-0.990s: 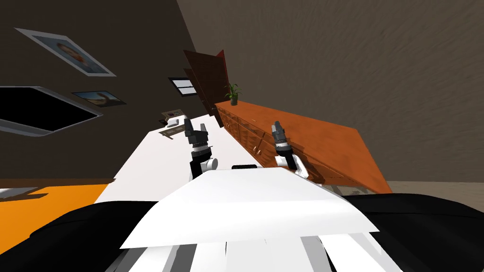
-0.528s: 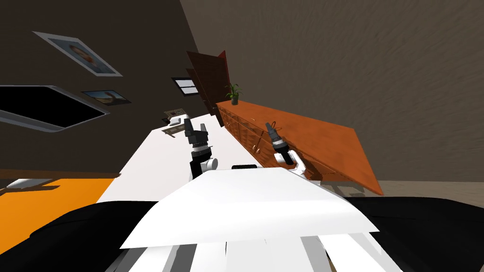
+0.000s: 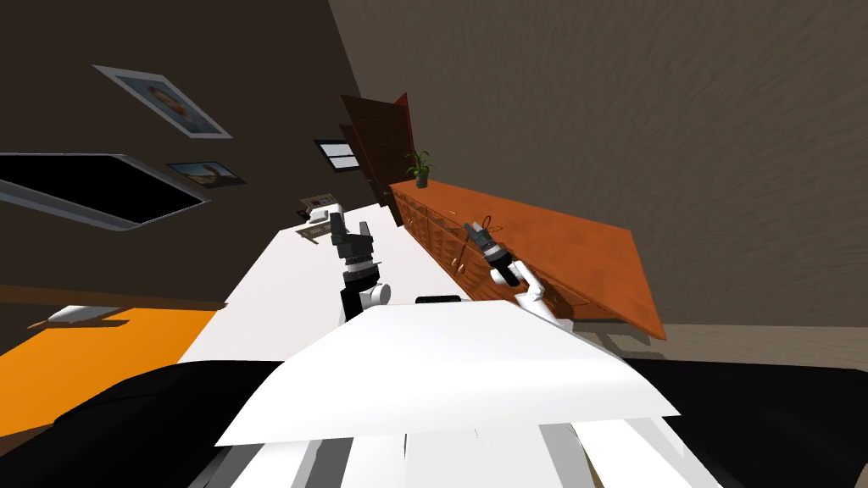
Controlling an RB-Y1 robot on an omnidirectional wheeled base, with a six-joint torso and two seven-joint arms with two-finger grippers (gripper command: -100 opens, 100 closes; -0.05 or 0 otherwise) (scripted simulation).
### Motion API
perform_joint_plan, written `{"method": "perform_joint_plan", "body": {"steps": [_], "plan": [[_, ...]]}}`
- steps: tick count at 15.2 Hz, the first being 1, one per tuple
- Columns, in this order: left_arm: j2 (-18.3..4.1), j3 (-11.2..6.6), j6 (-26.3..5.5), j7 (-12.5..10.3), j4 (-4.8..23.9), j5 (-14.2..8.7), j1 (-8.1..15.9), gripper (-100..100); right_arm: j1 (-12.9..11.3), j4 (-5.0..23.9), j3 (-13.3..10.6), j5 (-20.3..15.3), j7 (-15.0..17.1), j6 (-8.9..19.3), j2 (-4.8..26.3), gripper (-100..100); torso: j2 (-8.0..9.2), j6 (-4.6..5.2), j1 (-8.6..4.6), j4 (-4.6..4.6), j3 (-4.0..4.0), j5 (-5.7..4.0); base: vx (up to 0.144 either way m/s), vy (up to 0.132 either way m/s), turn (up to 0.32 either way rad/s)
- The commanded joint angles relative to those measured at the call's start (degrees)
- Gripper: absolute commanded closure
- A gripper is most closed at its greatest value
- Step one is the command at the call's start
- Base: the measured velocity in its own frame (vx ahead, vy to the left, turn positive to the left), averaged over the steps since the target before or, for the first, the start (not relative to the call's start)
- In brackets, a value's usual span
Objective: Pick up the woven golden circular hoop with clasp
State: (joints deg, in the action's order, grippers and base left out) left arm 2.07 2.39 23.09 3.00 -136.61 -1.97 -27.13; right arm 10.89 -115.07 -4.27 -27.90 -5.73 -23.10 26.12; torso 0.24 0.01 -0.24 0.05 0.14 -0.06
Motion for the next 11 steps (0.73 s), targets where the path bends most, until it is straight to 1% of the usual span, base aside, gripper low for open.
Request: {"method": "perform_joint_plan", "body": {"steps": [1,2,3,4,5,6,7,8,9,10,11], "plan": [[0.0,0.0,0.0,0.0,0.0,0.0,0.0,0,-2.5,2.1,-1.1,-2.9,-1.4,0.4,1.7,-100,0.0,0.0,0.0,0.0,0.0,0.0,-0.06,-0.054,0.03],[0.0,0.0,0.0,0.0,0.0,0.0,0.0,0,-2.5,2.1,-1.1,-4.1,-1.4,0.4,1.7,-100,-0.01,-0.02,-0.02,0.0,-0.01,0.0,-0.061,-0.054,0.047],[0.0,0.0,0.0,0.0,0.0,0.0,0.0,0,-2.5,2.1,-1.1,-4.3,-1.4,0.4,1.7,-100,-0.01,-0.01,-0.02,0.0,-0.01,0.0,-0.039,-0.034,0.021],[0.0,0.0,0.0,0.0,0.0,0.0,0.0,0,-4.8,3.9,-2.1,-6.3,-2.5,0.9,3.2,-100,-0.05,0.0,0.03,-0.01,-0.03,0.0,-0.043,-0.038,0.041],[0.0,0.0,0.0,0.0,0.0,0.0,0.0,0,-4.8,3.9,-2.1,-7.5,-2.5,0.9,3.2,-100,-0.07,-0.02,0.03,-0.01,-0.04,0.01,-0.049,-0.044,0.048],[0.0,0.0,0.0,0.0,0.0,0.0,0.0,0,-4.8,3.9,-2.1,-7.6,-2.5,0.9,3.2,-100,-0.07,-0.02,0.03,-0.02,-0.04,0.01,-0.038,-0.032,0.018],[0.0,0.0,0.0,0.0,0.0,0.0,0.0,0,-7.1,5.7,-3.1,-9.7,-3.7,1.3,4.6,-100,-0.09,0.0,0.05,-0.02,-0.05,0.01,-0.047,-0.037,0.045],[0.0,0.0,0.0,0.0,0.0,0.0,0.0,0,-7.1,5.7,-3.1,-10.8,-3.7,1.3,4.6,-100,-0.08,-0.02,0.05,-0.02,-0.05,0.02,-0.052,-0.046,0.05],[0.0,0.0,0.0,0.0,0.0,0.0,0.0,0,-7.1,5.7,-3.1,-11.0,-3.7,1.3,4.6,-100,-0.07,-0.02,0.03,-0.02,-0.04,0.01,-0.036,-0.035,0.018],[0.0,0.0,0.0,0.0,0.0,0.0,0.0,0,-9.4,7.5,-4.1,-13.0,-4.9,1.8,5.8,-100,-0.09,0.0,0.05,-0.02,-0.05,0.01,-0.047,-0.038,0.045],[0.0,0.0,0.0,0.0,0.0,0.0,0.0,0,-9.4,7.5,-4.1,-14.2,-4.9,1.8,5.8,-100,-0.09,-0.02,0.04,-0.02,-0.06,0.02,-0.051,-0.052,0.052]]}}
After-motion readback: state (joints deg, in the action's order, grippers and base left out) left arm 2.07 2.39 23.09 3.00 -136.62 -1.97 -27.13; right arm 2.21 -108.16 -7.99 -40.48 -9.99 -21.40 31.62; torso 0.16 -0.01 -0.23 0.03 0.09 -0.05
